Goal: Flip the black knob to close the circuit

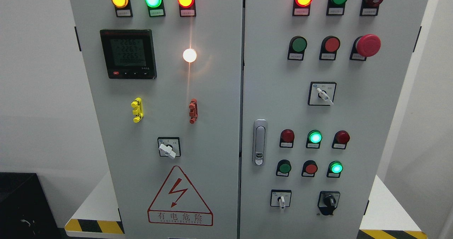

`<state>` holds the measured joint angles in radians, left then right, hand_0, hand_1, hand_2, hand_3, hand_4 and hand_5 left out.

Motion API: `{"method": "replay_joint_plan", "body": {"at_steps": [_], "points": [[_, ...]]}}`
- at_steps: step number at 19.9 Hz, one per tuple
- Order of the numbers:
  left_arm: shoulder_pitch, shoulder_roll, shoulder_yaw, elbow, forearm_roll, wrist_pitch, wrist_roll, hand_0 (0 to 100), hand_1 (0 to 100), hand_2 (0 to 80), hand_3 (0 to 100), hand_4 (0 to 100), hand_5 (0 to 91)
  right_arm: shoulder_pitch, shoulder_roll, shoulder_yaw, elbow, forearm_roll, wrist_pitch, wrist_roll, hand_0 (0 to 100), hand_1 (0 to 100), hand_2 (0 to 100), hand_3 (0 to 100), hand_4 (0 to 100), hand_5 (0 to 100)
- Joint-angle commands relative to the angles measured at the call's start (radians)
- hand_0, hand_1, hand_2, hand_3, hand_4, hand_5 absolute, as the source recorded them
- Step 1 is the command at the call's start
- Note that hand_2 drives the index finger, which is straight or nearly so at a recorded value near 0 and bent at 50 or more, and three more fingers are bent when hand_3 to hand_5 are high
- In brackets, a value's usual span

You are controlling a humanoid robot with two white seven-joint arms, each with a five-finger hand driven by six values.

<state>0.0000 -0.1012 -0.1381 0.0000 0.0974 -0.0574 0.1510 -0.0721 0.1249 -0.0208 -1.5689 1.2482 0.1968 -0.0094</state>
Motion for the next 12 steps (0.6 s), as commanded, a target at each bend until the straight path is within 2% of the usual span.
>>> {"method": "replay_joint_plan", "body": {"at_steps": [1, 7, 9, 12], "points": [[0.023, 0.000, 0.000, -0.031, 0.001, 0.001, -0.001, 12, 56, 0.0, 0, 0, 0.0, -0.049, -0.002, -0.036, -0.066, 0.022, 0.013, 0.019, 0, 5, 90, 100, 96, 100], [0.023, 0.000, 0.000, -0.031, 0.001, 0.001, -0.001, 12, 56, 0.0, 0, 0, 0.0, -0.098, -0.027, -0.053, -0.059, 0.023, 0.027, 0.026, 0, 5, 90, 100, 96, 100], [0.023, 0.000, 0.000, -0.031, 0.001, 0.001, -0.001, 12, 56, 0.0, 0, 0, 0.0, -0.107, -0.034, -0.057, -0.059, 0.023, 0.036, 0.054, 0, 5, 90, 100, 96, 100], [0.023, 0.000, 0.000, -0.031, 0.001, 0.001, -0.001, 12, 56, 0.0, 0, 0, 0.0, -0.113, -0.045, -0.068, -0.062, 0.023, 0.047, 0.060, 0, 5, 90, 100, 96, 100]]}}
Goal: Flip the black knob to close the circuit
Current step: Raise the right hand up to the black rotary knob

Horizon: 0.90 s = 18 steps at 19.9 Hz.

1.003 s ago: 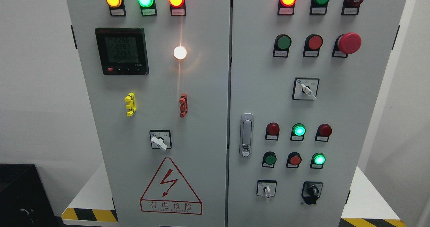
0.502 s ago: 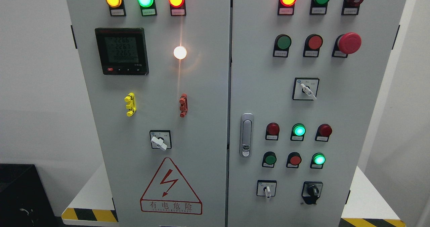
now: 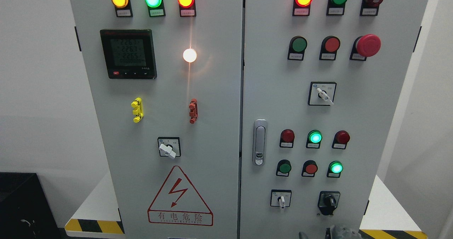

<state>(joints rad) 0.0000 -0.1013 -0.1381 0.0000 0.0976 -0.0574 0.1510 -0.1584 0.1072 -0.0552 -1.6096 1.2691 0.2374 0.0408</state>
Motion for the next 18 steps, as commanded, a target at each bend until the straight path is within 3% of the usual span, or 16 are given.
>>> {"method": "replay_joint_plan", "body": {"at_steps": [1, 18], "points": [[0.023, 0.000, 0.000, -0.031, -0.001, 0.001, -0.001, 12, 56, 0.0, 0, 0, 0.0, -0.027, -0.030, -0.040, -0.022, 0.003, 0.006, 0.010, 0, 5, 90, 100, 96, 100], [0.023, 0.000, 0.000, -0.031, 0.001, 0.001, -0.001, 12, 56, 0.0, 0, 0, 0.0, -0.072, -0.029, -0.054, -0.038, 0.035, 0.006, 0.036, 0, 5, 89, 100, 95, 100]]}}
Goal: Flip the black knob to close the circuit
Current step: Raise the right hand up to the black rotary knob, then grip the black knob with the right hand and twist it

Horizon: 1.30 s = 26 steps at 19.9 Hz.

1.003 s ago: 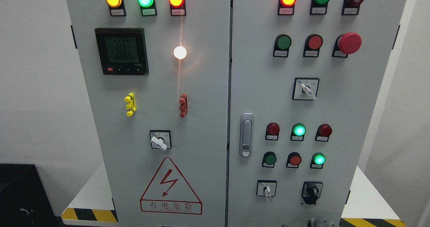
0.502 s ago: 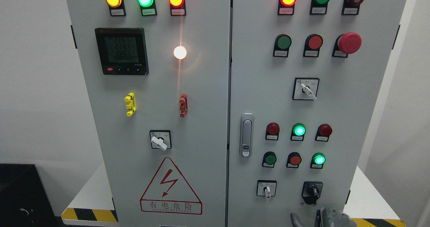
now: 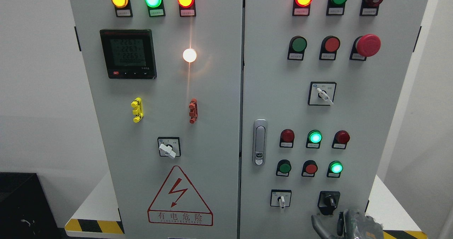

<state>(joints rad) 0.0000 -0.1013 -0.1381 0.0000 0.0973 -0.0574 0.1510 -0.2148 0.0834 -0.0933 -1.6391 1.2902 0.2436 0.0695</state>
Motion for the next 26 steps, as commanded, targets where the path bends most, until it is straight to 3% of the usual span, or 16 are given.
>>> {"method": "replay_joint_plan", "body": {"at_steps": [1, 26], "points": [[0.023, 0.000, 0.000, -0.031, 0.001, 0.001, -0.001, 12, 56, 0.0, 0, 0, 0.0, -0.015, -0.005, -0.016, -0.010, 0.014, 0.000, 0.007, 0, 5, 89, 100, 95, 100], [0.023, 0.000, 0.000, -0.031, 0.001, 0.001, -0.001, 12, 56, 0.0, 0, 0, 0.0, -0.029, -0.008, -0.055, 0.004, 0.018, -0.003, 0.006, 0, 5, 89, 100, 95, 100]]}}
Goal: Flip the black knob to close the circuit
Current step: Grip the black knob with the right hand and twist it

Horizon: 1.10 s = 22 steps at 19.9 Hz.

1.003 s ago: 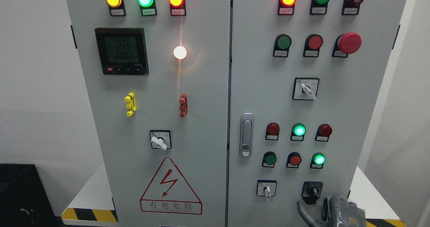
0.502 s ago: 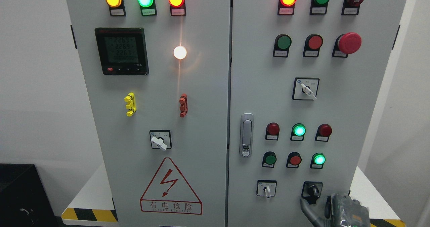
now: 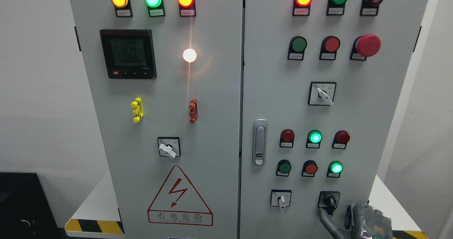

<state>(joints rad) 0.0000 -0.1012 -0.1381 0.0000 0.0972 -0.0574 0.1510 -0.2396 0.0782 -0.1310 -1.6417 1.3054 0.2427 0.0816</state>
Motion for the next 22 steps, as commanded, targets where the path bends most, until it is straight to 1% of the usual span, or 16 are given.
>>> {"method": "replay_joint_plan", "body": {"at_steps": [1, 10, 22], "points": [[0.023, 0.000, 0.000, -0.031, 0.001, 0.001, -0.001, 12, 56, 0.0, 0, 0, 0.0, -0.004, -0.003, -0.021, 0.008, 0.011, -0.005, -0.006, 0, 5, 89, 100, 95, 100], [0.023, 0.000, 0.000, -0.031, 0.001, 0.001, -0.001, 12, 56, 0.0, 0, 0, 0.0, -0.001, -0.003, -0.048, 0.007, 0.015, -0.016, -0.006, 0, 5, 89, 100, 95, 100], [0.023, 0.000, 0.000, -0.029, 0.001, 0.001, -0.001, 12, 56, 0.0, 0, 0, 0.0, -0.001, -0.005, -0.067, 0.007, 0.015, -0.016, -0.005, 0, 5, 89, 100, 95, 100]]}}
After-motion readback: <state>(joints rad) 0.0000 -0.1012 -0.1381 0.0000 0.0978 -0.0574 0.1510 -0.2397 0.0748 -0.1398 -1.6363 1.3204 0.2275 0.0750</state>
